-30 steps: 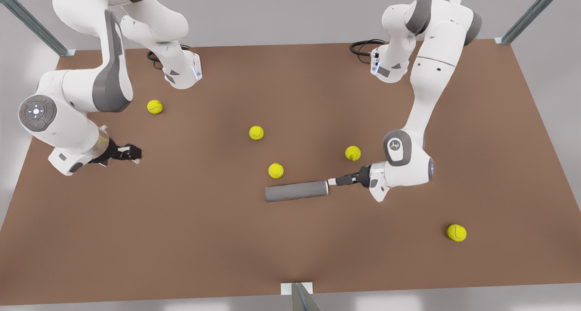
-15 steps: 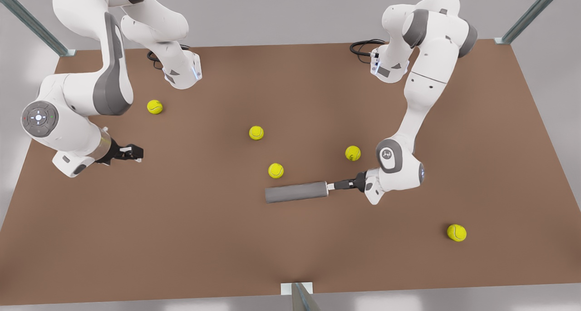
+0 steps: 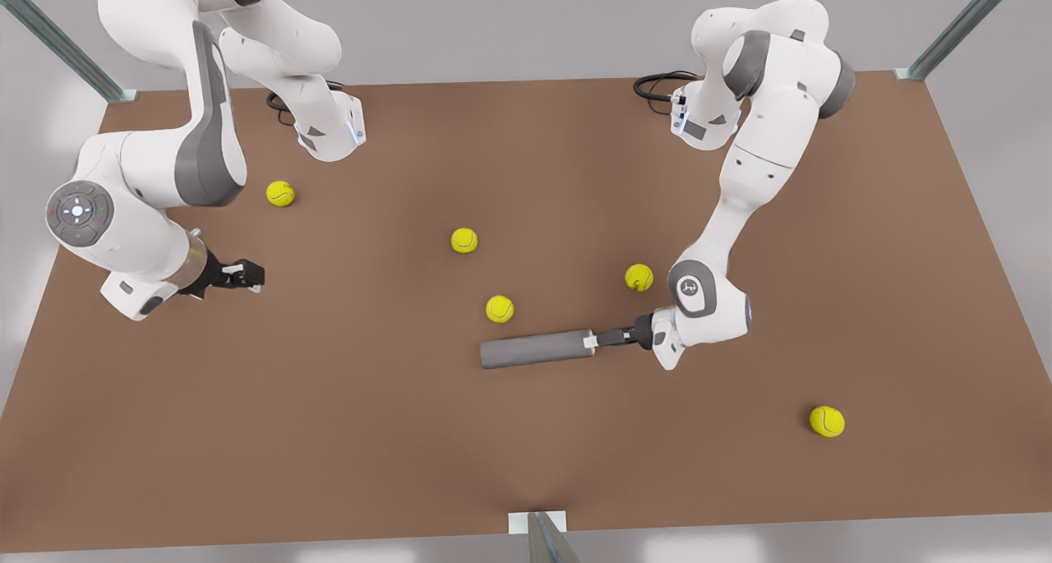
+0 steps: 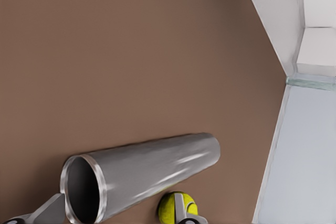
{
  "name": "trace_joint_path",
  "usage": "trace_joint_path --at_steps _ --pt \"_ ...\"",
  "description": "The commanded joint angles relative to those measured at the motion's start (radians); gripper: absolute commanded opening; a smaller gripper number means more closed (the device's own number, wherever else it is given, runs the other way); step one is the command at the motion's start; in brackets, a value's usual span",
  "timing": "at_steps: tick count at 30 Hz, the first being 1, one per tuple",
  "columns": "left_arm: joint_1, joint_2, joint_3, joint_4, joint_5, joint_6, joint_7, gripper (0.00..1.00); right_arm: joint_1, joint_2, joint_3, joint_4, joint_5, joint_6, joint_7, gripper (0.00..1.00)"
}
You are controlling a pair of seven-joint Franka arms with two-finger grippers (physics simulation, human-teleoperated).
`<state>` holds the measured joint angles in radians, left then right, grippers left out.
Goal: Put the tennis tube upright
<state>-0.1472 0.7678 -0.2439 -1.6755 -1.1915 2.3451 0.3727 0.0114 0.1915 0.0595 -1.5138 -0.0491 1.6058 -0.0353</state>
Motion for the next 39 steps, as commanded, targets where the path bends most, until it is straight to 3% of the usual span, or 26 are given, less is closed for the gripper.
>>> trace_joint_path --at_steps 1,25,26,29,31,33,39 --pt "-0.002 0.001 0.000 0.000 -0.029 0.003 0.002 0.98 0.001 0.000 -0.001 0.000 0.000 0.000 0.000 1.00" --pt "-0.060 0.059 0.000 0.019 -0.267 0.026 0.138 0.97 -0.002 0.028 -0.003 0.024 -0.006 0.005 -0.008 1.00" --pt "-0.058 0.059 0.000 0.019 -0.272 0.026 0.138 0.91 0.001 0.028 -0.003 0.024 -0.006 0.006 0.005 1.00" --pt "-0.051 0.059 0.000 0.019 -0.273 0.025 0.140 0.52 -0.002 0.028 -0.003 0.026 -0.005 0.011 0.003 1.00" --pt "-0.049 0.054 -0.002 0.019 -0.286 0.025 0.143 0.38 -0.001 0.028 -0.001 0.026 -0.005 0.005 -0.002 1.00" --pt "-0.048 0.053 -0.002 0.019 -0.313 0.022 0.158 0.31 0.001 0.025 -0.001 0.030 -0.003 0.000 -0.003 1.00" --pt "-0.028 0.045 -0.009 0.026 -0.372 -0.015 0.176 0.26 0.001 0.026 0.000 0.033 -0.005 0.000 -0.006 1.00"
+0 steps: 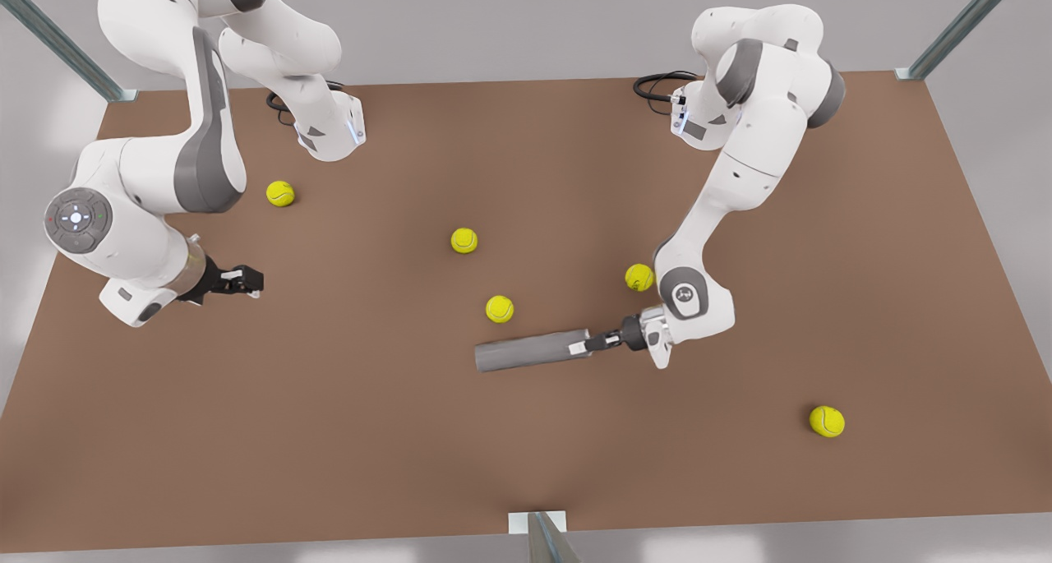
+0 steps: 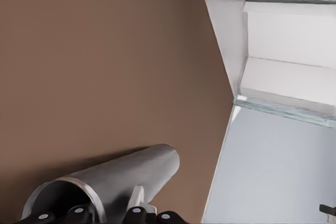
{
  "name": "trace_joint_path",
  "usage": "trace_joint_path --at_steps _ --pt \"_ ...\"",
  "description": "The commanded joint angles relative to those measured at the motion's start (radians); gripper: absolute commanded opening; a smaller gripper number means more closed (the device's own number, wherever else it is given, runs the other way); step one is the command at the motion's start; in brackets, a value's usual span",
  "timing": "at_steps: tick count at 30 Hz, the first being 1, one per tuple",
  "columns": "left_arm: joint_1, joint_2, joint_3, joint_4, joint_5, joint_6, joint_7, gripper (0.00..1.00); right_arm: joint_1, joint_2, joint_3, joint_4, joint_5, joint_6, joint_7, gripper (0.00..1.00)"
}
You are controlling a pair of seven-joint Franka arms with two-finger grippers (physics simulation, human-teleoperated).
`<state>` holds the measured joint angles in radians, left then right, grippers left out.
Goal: Put the tennis tube upright
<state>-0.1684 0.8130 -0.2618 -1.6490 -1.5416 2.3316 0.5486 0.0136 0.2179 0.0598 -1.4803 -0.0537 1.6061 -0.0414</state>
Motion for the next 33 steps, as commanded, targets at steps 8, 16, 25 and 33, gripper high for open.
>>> trace_joint_path --at_steps 8,16,25,33 --pt "0.017 -0.008 -0.033 0.006 -0.048 0.011 0.005 0.21 0.012 0.000 -0.001 0.000 -0.006 -0.003 0.000 1.00" --pt "0.110 -0.012 -0.125 0.005 -0.084 0.003 -0.015 0.21 0.014 0.003 -0.001 0.014 -0.008 -0.006 -0.002 1.00" --pt "0.135 -0.046 -0.123 0.006 -0.026 -0.012 -0.099 0.21 0.006 0.012 -0.001 0.014 -0.008 -0.003 -0.005 1.00" --pt "0.144 -0.097 -0.122 0.020 0.161 -0.011 -0.318 0.21 0.006 0.012 -0.003 0.021 -0.009 -0.005 -0.005 1.00"
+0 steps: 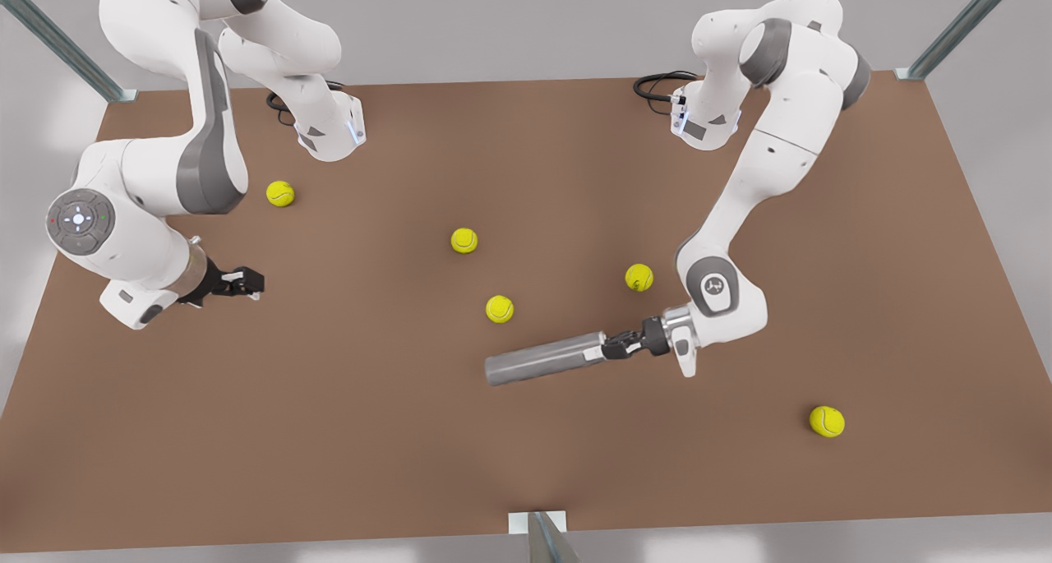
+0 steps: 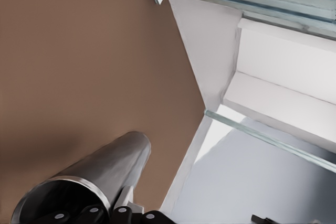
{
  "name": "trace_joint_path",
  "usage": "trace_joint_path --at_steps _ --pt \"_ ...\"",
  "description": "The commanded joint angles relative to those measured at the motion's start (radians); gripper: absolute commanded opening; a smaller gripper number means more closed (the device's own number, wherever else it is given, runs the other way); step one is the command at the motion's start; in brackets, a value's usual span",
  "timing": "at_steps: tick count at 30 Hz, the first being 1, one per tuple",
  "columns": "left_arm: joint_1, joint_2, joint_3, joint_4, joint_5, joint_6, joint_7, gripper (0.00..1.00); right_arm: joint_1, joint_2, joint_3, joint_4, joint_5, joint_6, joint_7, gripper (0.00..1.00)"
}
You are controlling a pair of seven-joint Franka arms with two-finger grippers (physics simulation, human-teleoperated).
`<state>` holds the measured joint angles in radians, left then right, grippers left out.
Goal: Put the tennis tube upright
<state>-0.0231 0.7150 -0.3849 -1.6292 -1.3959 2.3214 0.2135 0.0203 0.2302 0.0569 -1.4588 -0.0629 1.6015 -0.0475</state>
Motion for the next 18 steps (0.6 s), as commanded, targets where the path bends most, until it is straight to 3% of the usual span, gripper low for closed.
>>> trace_joint_path --at_steps 1,3,16,18 --pt "0.000 -0.002 0.001 0.000 0.043 -0.002 -0.006 0.21 0.000 0.000 0.000 0.000 0.000 0.000 0.000 1.00" --pt "0.000 -0.017 0.000 0.009 0.169 -0.002 -0.111 0.21 0.000 0.000 0.000 0.002 0.000 0.000 0.000 1.00" --pt "0.000 -0.106 0.008 -0.003 0.376 -0.004 -0.325 0.21 -0.003 0.000 0.000 0.002 0.000 0.000 -0.023 1.00" --pt "0.000 -0.120 0.004 0.003 0.480 -0.016 -0.413 0.21 -0.003 0.000 0.000 0.002 0.000 0.000 -0.023 1.00"
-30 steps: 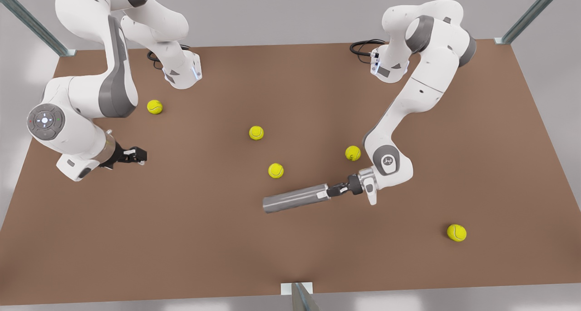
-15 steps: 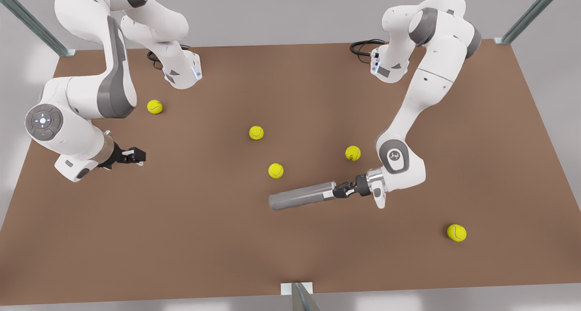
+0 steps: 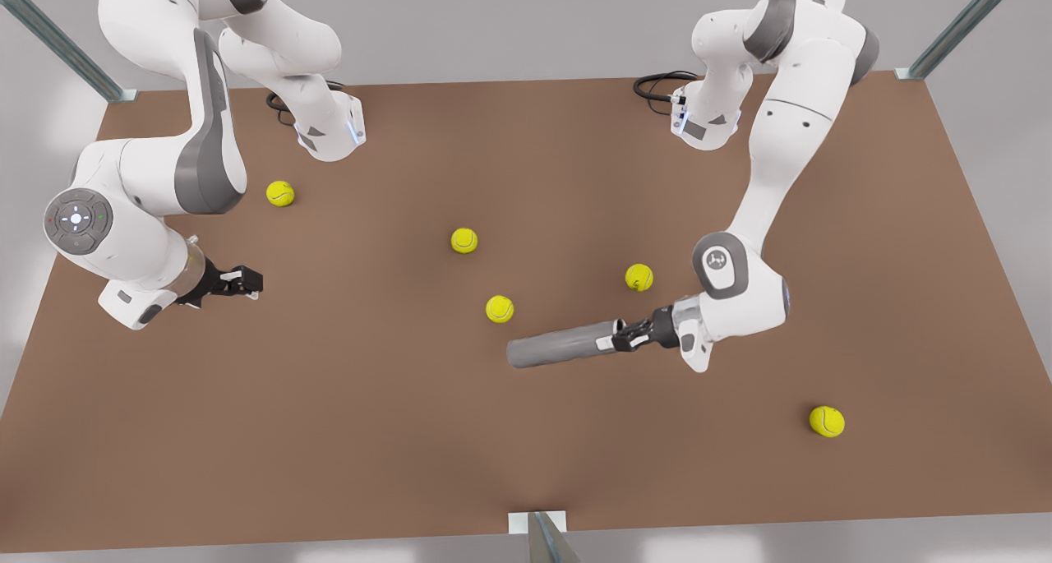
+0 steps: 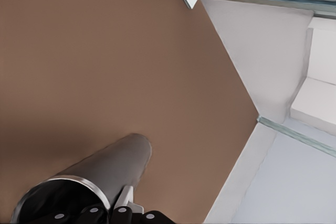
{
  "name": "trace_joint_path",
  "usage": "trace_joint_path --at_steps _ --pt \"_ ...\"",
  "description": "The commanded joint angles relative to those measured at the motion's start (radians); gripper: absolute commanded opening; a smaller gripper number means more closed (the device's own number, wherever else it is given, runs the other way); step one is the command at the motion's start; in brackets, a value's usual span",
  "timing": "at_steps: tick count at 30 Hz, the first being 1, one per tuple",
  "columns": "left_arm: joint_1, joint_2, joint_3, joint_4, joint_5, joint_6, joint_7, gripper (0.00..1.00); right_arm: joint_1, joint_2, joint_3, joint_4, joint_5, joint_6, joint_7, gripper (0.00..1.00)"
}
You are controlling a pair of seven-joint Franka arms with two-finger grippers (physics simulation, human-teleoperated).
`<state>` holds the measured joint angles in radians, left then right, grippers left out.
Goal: Put the tennis tube upright
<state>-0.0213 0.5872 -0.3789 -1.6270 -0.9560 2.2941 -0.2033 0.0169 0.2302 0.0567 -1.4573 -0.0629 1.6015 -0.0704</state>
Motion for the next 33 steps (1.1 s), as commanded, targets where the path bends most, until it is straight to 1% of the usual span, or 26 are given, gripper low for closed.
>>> trace_joint_path --at_steps 1,2,5,9,11,13,17,20,21,22,23,25,29,33 --pt "0.000 -0.006 0.000 -0.002 0.054 -0.002 -0.001 0.21 0.000 0.000 0.000 0.000 0.000 0.000 0.000 1.00" --pt "0.001 -0.015 0.002 -0.005 0.066 -0.004 -0.013 0.21 -0.002 0.000 0.000 0.000 0.000 0.000 0.000 1.00" --pt "0.003 -0.043 0.003 -0.002 0.190 -0.030 -0.099 0.21 -0.002 0.000 0.000 0.000 0.000 0.000 -0.002 1.00" --pt "0.038 -0.082 0.005 0.006 0.381 -0.107 -0.154 0.21 -0.003 0.000 0.000 0.000 0.000 0.000 -0.002 1.00" --pt "0.047 -0.113 0.005 0.042 0.516 -0.191 -0.228 0.21 -0.003 0.000 0.000 0.000 0.000 0.000 -0.002 1.00" --pt "0.047 -0.118 0.005 0.050 0.579 -0.214 -0.239 0.21 -0.003 0.001 0.000 0.000 0.000 0.000 -0.002 1.00" --pt "0.044 -0.124 0.003 0.096 0.781 -0.286 -0.289 0.21 -0.005 0.000 -0.002 0.000 0.000 0.000 -0.003 1.00" --pt "0.037 -0.122 0.003 0.131 0.844 -0.335 -0.292 0.21 -0.006 0.001 -0.002 0.011 0.000 -0.002 -0.003 1.00" --pt "0.031 -0.122 -0.001 0.159 0.910 -0.375 -0.294 0.21 -0.005 0.001 -0.002 0.009 0.000 -0.002 -0.003 1.00" --pt "0.031 -0.121 -0.002 0.170 0.933 -0.393 -0.294 0.21 -0.005 0.001 -0.002 0.009 0.000 -0.002 -0.003 1.00" --pt "0.024 -0.119 -0.005 0.170 1.005 -0.406 -0.292 0.21 -0.005 0.003 -0.002 0.009 0.000 -0.002 -0.003 1.00" --pt "0.023 -0.110 -0.005 0.168 1.082 -0.409 -0.292 0.21 -0.005 0.003 -0.002 0.009 0.000 -0.002 -0.003 1.00" --pt "0.023 -0.086 -0.005 0.170 1.183 -0.406 -0.291 0.21 -0.006 0.005 -0.002 0.009 0.000 -0.002 -0.003 1.00" --pt "0.023 -0.076 -0.005 0.170 1.194 -0.404 -0.289 0.21 -0.005 0.003 -0.002 0.009 0.000 -0.002 -0.003 1.00"
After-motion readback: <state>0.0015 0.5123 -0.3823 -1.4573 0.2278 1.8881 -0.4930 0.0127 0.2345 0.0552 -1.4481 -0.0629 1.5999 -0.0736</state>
